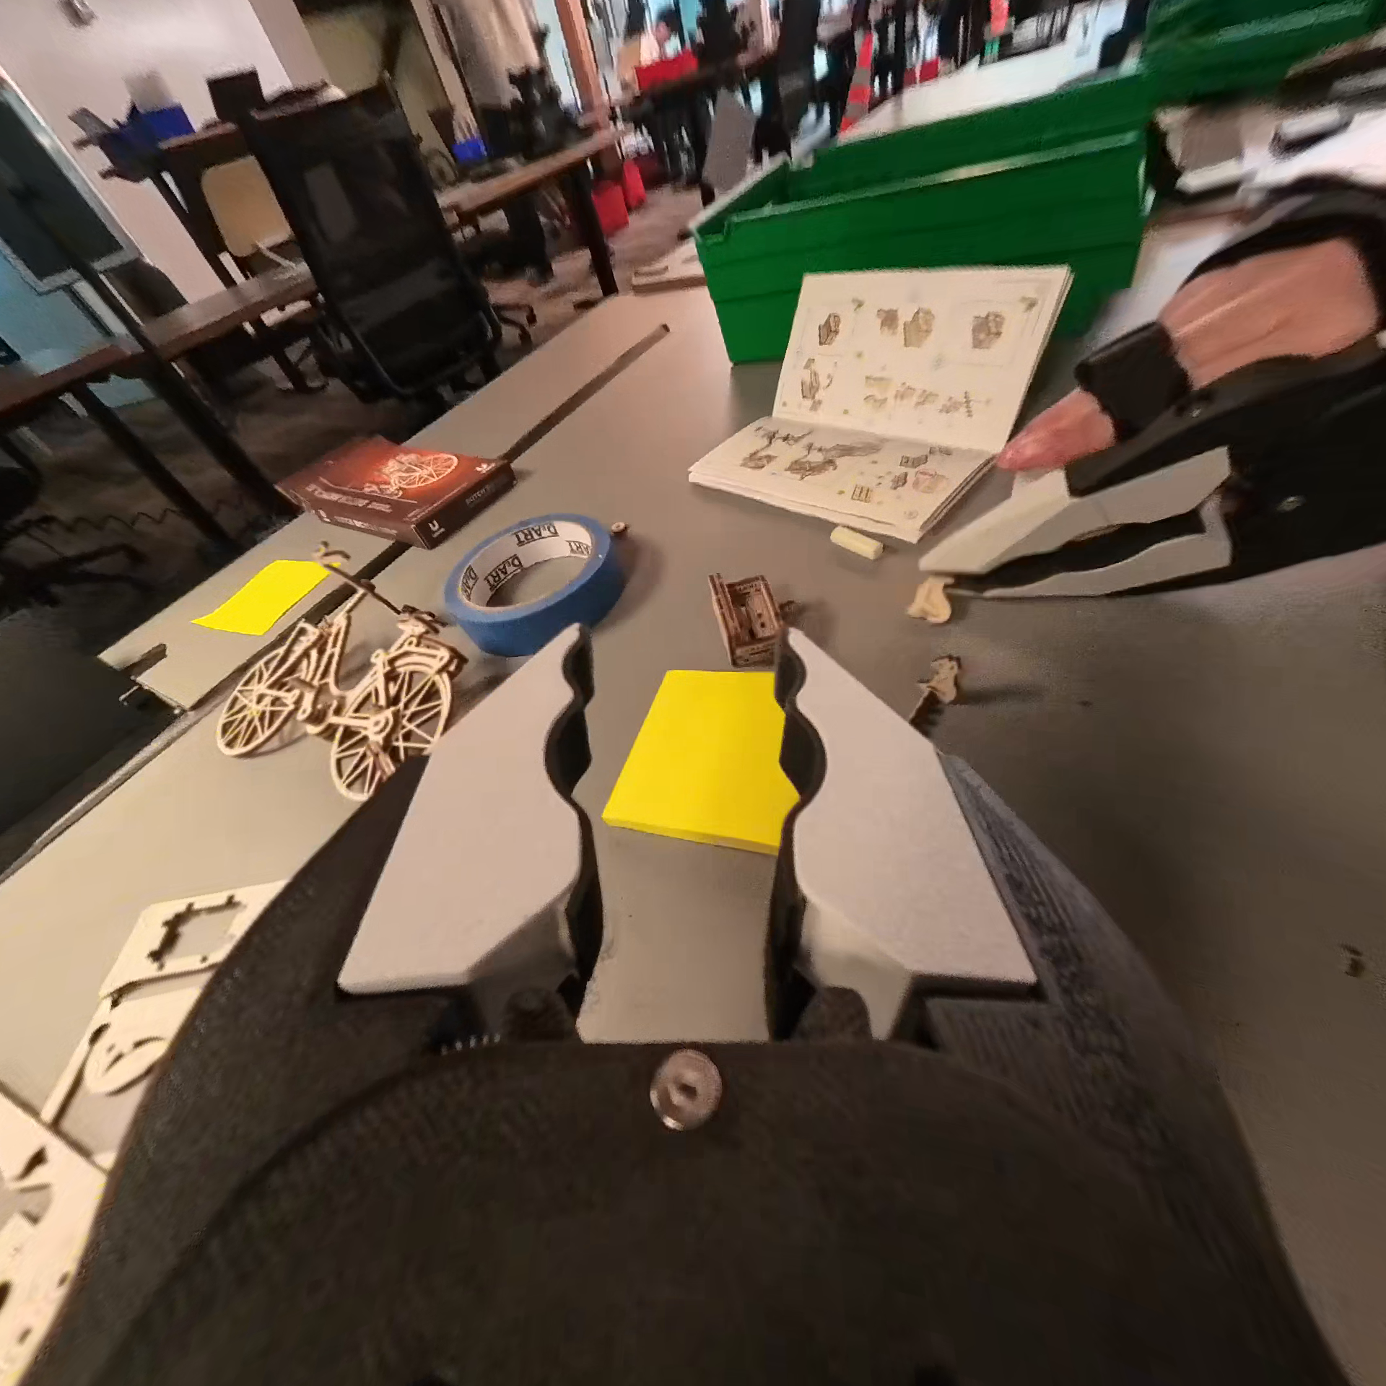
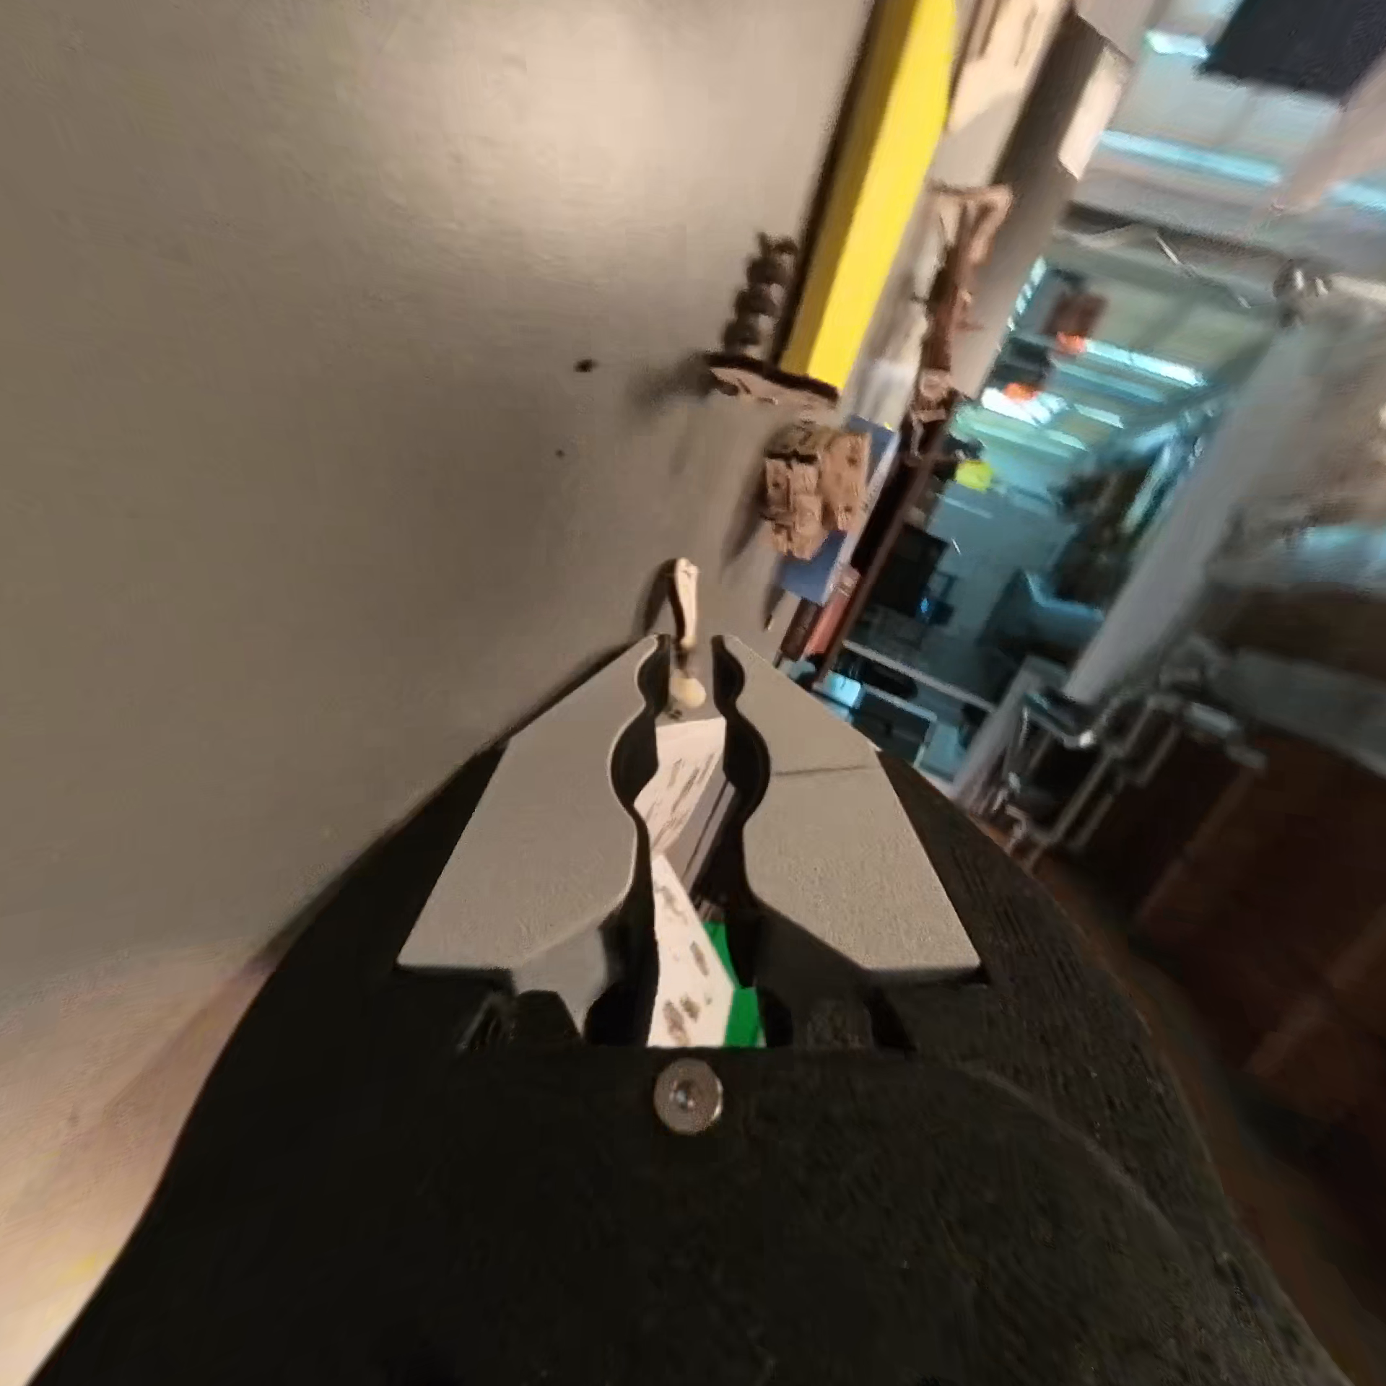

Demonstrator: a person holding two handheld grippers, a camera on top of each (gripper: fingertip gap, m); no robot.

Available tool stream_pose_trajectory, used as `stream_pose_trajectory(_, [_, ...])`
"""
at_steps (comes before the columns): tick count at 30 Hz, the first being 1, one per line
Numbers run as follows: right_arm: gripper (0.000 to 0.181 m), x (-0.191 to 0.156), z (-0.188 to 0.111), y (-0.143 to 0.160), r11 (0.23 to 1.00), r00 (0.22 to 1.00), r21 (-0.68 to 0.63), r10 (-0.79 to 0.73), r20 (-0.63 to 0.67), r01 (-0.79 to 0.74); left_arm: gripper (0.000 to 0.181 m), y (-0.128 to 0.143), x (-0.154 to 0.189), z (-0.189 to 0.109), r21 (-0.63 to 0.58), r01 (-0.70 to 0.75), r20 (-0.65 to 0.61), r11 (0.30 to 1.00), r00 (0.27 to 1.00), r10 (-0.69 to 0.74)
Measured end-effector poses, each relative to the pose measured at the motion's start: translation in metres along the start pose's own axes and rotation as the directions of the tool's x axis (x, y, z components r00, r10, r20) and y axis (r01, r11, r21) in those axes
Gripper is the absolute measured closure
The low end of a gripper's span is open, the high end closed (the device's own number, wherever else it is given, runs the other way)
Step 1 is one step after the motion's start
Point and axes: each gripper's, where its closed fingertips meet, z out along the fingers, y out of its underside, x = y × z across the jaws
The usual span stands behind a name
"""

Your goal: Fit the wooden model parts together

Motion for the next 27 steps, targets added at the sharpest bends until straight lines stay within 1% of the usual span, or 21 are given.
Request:
stream_pose_trajectory(2, [0.170, -0.004, -0.005, -0.003, 0.995, 0.992, 0.032, -0.100, 0.081, 0.098, 0.137, -0.005, -0.002, -0.008, 0.083, 0.056, 0.017, 0.995, 0.998, -0.057])
stream_pose_trajectory(4, [0.165, -0.008, -0.013, -0.001, 0.991, 0.974, 0.055, -0.132, 0.184, 0.124, 0.137, -0.011, 0.000, -0.012, 0.156, 0.141, -0.003, 0.978, 0.990, -0.143])
stream_pose_trajectory(5, [0.161, -0.010, -0.018, 0.003, 0.994, 0.963, 0.056, -0.109, 0.248, 0.098, 0.136, -0.013, 0.002, -0.014, 0.188, 0.177, -0.018, 0.966, 0.984, -0.176])
stream_pose_trajectory(6, [0.154, -0.012, -0.024, 0.007, 0.998, 0.945, 0.043, -0.054, 0.321, 0.042, 0.136, -0.015, 0.003, -0.016, 0.213, 0.194, -0.028, 0.958, 0.981, -0.193])
stream_pose_trajectory(7, [0.144, -0.014, -0.031, 0.010, 0.998, 0.916, 0.018, 0.042, 0.400, -0.054, 0.136, -0.016, 0.005, -0.018, 0.230, 0.200, -0.032, 0.953, 0.980, -0.198])
stream_pose_trajectory(8, [0.129, -0.012, -0.038, 0.007, 0.980, 0.870, 0.004, 0.174, 0.461, -0.198, 0.135, -0.017, 0.006, -0.020, 0.245, 0.196, -0.034, 0.950, 0.981, -0.194])
stream_pose_trajectory(9, [0.122, -0.005, -0.043, -0.006, 0.925, 0.801, 0.017, 0.319, 0.507, -0.379, 0.136, -0.019, 0.008, -0.022, 0.264, 0.182, -0.034, 0.947, 0.983, -0.179])
stream_pose_trajectory(10, [0.122, 0.006, -0.048, -0.025, 0.823, 0.701, 0.057, 0.443, 0.559, -0.566, 0.136, -0.021, 0.010, -0.023, 0.281, 0.162, -0.036, 0.946, 0.987, -0.158])
stream_pose_trajectory(11, [0.122, 0.019, -0.052, -0.045, 0.689, 0.587, 0.095, 0.528, 0.614, -0.719, 0.136, -0.022, 0.012, -0.025, 0.292, 0.145, -0.040, 0.945, 0.989, -0.139])
stream_pose_trajectory(12, [0.122, 0.031, -0.053, -0.060, 0.569, 0.488, 0.111, 0.571, 0.660, -0.815, 0.136, -0.024, 0.014, -0.026, 0.300, 0.132, -0.044, 0.945, 0.991, -0.125])
stream_pose_trajectory(13, [0.123, 0.036, -0.050, -0.069, 0.497, 0.426, 0.110, 0.585, 0.690, -0.861, 0.136, -0.025, 0.016, -0.027, 0.306, 0.123, -0.052, 0.944, 0.992, -0.113])
stream_pose_trajectory(14, [0.125, 0.037, -0.043, -0.072, 0.473, 0.399, 0.095, 0.599, 0.694, -0.876, 0.136, -0.025, 0.019, -0.028, 0.309, 0.117, -0.061, 0.944, 0.993, -0.103])
stream_pose_trajectory(15, [0.129, 0.034, -0.035, -0.072, 0.485, 0.399, 0.077, 0.607, 0.688, -0.871, 0.136, -0.025, 0.020, -0.028, 0.307, 0.113, -0.066, 0.945, 0.993, -0.097])
stream_pose_trajectory(17, [0.141, 0.023, -0.023, -0.070, 0.546, 0.425, 0.054, 0.581, 0.694, -0.836, 0.136, -0.022, 0.022, -0.028, 0.297, 0.114, -0.076, 0.948, 0.993, -0.096])
stream_pose_trajectory(19, [0.145, 0.013, -0.018, -0.068, 0.609, 0.460, 0.051, 0.539, 0.706, -0.791, 0.136, -0.020, 0.023, -0.028, 0.289, 0.129, -0.092, 0.949, 0.990, -0.106])
stream_pose_trajectory(20, [0.146, 0.012, -0.016, -0.067, 0.621, 0.468, 0.052, 0.529, 0.708, -0.782, 0.136, -0.019, 0.023, -0.028, 0.285, 0.136, -0.098, 0.949, 0.989, -0.112])
stream_pose_trajectory(23, [0.153, 0.015, -0.014, -0.067, 0.607, 0.453, 0.054, 0.528, 0.719, -0.793, 0.135, -0.017, 0.023, -0.026, 0.271, 0.145, -0.106, 0.951, 0.987, -0.120])
stream_pose_trajectory(27, [0.157, 0.014, -0.011, -0.068, 0.597, 0.433, 0.051, 0.518, 0.737, -0.800, 0.135, -0.014, 0.025, -0.024, 0.260, 0.146, -0.121, 0.954, 0.986, -0.118])
